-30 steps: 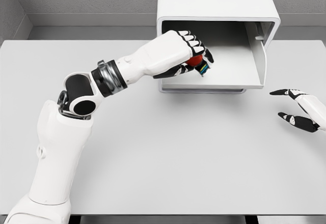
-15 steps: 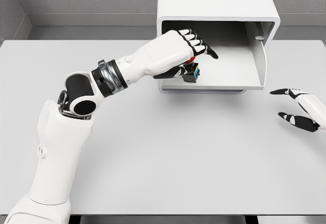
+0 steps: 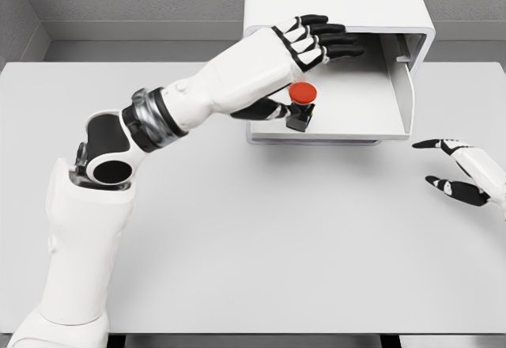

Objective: Slide open multi-storey tabletop storage cabinets and put open load switch and slide close multi-storey tabletop storage cabinets

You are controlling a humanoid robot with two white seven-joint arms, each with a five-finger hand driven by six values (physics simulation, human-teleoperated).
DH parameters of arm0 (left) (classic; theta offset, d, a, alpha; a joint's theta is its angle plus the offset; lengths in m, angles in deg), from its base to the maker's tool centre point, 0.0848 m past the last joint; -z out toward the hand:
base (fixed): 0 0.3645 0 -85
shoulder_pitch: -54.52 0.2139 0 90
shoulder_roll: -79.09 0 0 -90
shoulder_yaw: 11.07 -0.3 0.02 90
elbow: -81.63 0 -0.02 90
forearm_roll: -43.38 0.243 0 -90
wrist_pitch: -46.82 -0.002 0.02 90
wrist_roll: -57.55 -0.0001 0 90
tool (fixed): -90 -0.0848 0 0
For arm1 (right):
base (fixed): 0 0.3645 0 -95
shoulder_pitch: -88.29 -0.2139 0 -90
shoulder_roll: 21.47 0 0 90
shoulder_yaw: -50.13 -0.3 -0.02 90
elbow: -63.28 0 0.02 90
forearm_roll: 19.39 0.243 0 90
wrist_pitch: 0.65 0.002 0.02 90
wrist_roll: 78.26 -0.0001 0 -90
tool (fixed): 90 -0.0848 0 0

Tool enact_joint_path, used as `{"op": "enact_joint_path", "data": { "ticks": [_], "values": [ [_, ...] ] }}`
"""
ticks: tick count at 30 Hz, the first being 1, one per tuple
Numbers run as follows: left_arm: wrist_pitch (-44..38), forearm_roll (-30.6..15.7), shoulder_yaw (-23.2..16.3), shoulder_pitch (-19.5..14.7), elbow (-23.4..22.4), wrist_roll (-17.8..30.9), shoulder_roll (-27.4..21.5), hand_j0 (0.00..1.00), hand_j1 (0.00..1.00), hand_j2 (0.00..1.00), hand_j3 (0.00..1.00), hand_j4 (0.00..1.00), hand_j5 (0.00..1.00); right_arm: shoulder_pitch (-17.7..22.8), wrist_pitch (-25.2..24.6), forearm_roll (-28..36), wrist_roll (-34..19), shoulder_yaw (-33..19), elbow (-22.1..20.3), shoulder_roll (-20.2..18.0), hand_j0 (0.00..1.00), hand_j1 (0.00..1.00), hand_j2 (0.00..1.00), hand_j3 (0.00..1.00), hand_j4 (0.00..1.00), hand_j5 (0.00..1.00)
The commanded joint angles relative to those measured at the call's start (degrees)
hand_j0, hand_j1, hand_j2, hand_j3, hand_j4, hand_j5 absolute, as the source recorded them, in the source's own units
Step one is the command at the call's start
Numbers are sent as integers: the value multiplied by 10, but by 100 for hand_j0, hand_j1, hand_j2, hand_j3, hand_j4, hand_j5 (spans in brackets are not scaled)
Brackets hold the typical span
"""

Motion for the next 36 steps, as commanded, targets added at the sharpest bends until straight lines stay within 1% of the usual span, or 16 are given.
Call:
{"op": "enact_joint_path", "data": {
  "ticks": [1,3,4,6,8,9,10,11,12,13,15,16,17,18,27,36],
  "values": [
    [-2,-81,27,2,9,0,0,100,100,100,100,100,100,0,-1,5,0,6,-14,12,73,73,73,73,73,73],
    [-2,-145,72,16,8,0,-44,100,100,100,100,100,100,11,-1,5,1,5,-33,16,73,73,73,73,73,73],
    [-2,-159,104,36,8,0,-61,100,100,100,100,100,100,17,-1,5,0,4,-43,18,73,73,73,73,73,73],
    [-2,-163,180,77,8,0,-101,100,100,100,100,100,100,22,-1,5,0,4,-51,19,73,73,73,73,73,73],
    [-2,-182,266,138,8,0,-143,100,100,100,100,100,100,27,-1,5,0,5,-60,19,72,72,72,72,72,72],
    [-2,-191,301,168,6,0,-163,100,100,100,100,100,100,34,-1,5,0,4,-72,20,72,72,72,72,72,72],
    [-2,-193,336,204,3,0,-165,100,100,100,100,100,100,38,-1,5,0,5,-77,20,72,72,72,72,72,72],
    [-2,-193,358,235,2,0,-165,100,100,100,100,100,100,38,-1,5,0,5,-80,20,72,72,72,72,72,72],
    [-2,-192,387,280,-7,0,-165,100,100,100,100,100,100,38,-1,5,0,6,-87,20,72,72,72,72,72,72],
    [-2,-190,390,297,-24,0,-165,100,100,100,100,100,100,41,-1,5,0,6,-95,20,72,72,72,72,72,72],
    [-2,-182,388,314,-59,0,-166,100,100,100,100,100,100,47,-1,4,-1,10,-117,20,72,72,72,72,72,72],
    [-2,-166,386,314,-67,0,-167,100,100,100,100,100,100,47,-1,4,-1,14,-123,20,72,72,72,72,72,72],
    [-2,-134,386,309,-71,0,-170,100,100,100,100,100,100,47,-1,5,-1,14,-127,20,72,72,72,72,72,72],
    [-2,-131,386,306,-79,0,-170,100,100,100,100,100,100,47,-1,4,-1,20,-135,20,72,72,72,72,72,72],
    [-2,-129,351,304,-72,0,-165,100,100,100,100,100,100,57,-1,-1,-1,21,-195,18,72,72,72,72,72,72],
    [-2,-130,352,305,-73,0,-166,100,100,100,100,100,100,41,-1,-11,-1,39,-200,19,72,72,72,72,72,72]
  ]
}}
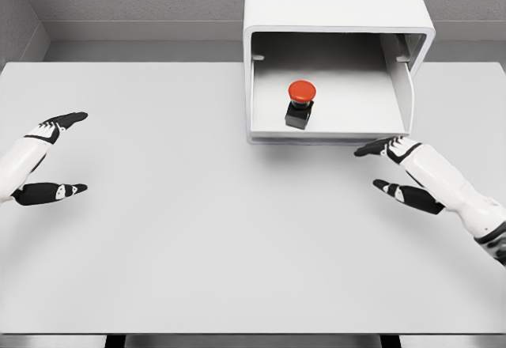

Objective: Slide open multi-storey tabletop storage cabinets and put open load switch and slide close multi-storey tabletop storage cabinets

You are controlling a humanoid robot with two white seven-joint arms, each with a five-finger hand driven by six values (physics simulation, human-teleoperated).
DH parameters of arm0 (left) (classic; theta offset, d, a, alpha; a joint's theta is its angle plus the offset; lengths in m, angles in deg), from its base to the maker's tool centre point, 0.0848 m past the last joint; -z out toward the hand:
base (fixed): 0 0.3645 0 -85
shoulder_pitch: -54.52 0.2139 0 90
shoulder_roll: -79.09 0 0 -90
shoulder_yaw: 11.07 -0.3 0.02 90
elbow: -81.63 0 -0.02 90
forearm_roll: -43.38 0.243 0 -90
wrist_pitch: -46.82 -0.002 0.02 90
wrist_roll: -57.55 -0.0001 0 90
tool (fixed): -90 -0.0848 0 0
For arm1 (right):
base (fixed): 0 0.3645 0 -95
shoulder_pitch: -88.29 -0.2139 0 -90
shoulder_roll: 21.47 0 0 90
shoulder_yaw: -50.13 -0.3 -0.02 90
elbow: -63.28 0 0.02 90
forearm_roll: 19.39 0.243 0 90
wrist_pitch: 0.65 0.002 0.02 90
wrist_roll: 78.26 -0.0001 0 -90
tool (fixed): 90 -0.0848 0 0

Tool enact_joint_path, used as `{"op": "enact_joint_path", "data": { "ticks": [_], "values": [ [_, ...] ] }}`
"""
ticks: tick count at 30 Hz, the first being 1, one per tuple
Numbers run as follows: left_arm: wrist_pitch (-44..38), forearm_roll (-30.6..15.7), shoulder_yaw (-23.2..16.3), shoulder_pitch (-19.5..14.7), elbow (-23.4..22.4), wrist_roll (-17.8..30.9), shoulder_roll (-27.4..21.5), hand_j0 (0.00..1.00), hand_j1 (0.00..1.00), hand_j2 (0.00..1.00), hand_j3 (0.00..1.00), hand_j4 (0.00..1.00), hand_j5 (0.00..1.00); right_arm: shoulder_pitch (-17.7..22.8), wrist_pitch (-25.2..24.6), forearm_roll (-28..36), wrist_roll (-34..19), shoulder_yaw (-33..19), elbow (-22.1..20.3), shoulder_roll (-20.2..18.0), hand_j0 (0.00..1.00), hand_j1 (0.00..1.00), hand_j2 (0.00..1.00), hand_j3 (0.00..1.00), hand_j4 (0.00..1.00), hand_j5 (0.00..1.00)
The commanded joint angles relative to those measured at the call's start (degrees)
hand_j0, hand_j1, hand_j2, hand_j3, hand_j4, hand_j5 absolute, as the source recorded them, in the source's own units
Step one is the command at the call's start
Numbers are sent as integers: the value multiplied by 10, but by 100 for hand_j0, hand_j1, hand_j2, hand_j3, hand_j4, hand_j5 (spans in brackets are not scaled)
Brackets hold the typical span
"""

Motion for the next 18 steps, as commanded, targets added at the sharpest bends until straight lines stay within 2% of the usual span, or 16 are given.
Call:
{"op": "enact_joint_path", "data": {
  "ticks": [1,7,12,16,18],
  "values": [
    [-2,-5,0,0,0,0,0,100,100,100,100,100,100,-2,-1,-1,0,9,1,0,72,72,72,72,72,72],
    [-2,-5,0,0,0,0,0,100,100,100,100,100,100,-29,-1,-7,0,24,22,0,72,72,72,72,72,72],
    [-2,-5,0,0,0,0,0,100,100,100,100,100,100,-34,-1,-8,0,33,20,0,72,72,72,72,72,72],
    [-2,-4,0,-1,-2,0,-1,100,100,100,100,100,100,-66,-1,-15,0,58,27,1,72,72,72,72,72,72],
    [-2,-4,0,-1,-2,0,-1,100,100,100,100,100,100,-89,-1,-15,0,74,49,1,72,72,72,72,72,72]
  ]
}}
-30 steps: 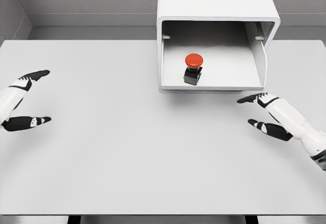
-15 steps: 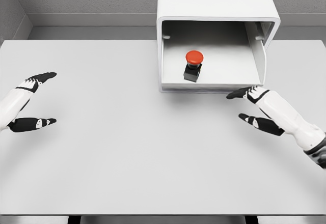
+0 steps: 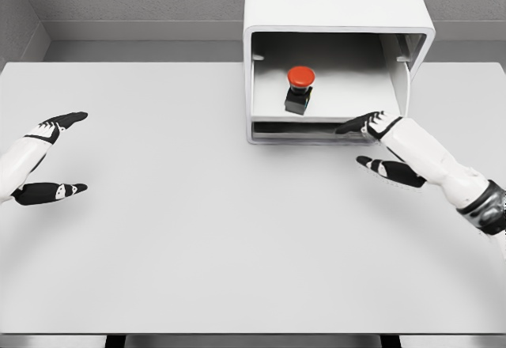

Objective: Slide open multi-storey tabletop storage cabinets and put open load switch and slide close multi-storey tabletop storage cabinets

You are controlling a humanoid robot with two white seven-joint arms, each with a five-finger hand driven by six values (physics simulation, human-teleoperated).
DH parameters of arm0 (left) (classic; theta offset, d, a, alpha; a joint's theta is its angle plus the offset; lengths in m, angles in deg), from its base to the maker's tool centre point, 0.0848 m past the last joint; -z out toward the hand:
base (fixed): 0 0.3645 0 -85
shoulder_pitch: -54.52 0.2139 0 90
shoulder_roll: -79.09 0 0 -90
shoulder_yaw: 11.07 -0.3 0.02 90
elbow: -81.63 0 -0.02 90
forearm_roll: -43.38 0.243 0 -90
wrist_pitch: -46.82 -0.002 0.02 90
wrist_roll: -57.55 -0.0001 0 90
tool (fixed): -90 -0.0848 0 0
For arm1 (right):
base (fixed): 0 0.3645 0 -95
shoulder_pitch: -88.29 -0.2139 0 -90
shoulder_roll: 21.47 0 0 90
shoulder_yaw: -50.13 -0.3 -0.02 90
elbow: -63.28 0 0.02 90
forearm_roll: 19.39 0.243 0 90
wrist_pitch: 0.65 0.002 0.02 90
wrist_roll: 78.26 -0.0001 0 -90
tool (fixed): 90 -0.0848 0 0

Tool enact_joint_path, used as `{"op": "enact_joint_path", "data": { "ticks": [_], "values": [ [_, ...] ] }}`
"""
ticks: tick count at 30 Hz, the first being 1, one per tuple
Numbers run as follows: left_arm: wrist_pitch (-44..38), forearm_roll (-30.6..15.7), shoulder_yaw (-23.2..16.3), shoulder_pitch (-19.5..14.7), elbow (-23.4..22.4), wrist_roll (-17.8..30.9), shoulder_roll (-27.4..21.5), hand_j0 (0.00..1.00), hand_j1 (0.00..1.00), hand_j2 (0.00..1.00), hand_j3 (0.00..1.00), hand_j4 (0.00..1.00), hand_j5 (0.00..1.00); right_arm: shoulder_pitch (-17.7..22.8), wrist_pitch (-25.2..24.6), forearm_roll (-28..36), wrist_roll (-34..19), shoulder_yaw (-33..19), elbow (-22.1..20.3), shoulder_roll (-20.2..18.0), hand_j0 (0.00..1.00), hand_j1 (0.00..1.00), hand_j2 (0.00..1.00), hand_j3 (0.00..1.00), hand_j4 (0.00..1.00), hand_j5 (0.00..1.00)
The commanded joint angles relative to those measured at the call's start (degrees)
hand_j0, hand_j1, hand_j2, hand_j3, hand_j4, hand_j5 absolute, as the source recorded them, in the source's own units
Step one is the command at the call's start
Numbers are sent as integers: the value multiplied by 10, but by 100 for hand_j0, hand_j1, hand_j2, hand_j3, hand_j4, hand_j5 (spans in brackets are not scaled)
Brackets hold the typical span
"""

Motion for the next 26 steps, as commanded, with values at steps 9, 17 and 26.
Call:
{"op": "enact_joint_path", "data": {
  "ticks": [9,17,26],
  "values": [
    [-1,-6,0,0,0,0,-1,100,100,100,100,100,100,-28,-1,3,1,38,54,-6,73,73,73,73,73,73],
    [-1,-6,1,1,0,0,-1,100,100,100,100,100,100,38,-1,6,5,-61,55,-35,73,73,73,73,73,73],
    [-1,-4,2,0,-4,0,-1,100,100,100,100,100,100,67,-1,7,6,-106,56,-46,74,74,74,74,74,74]
  ]
}}
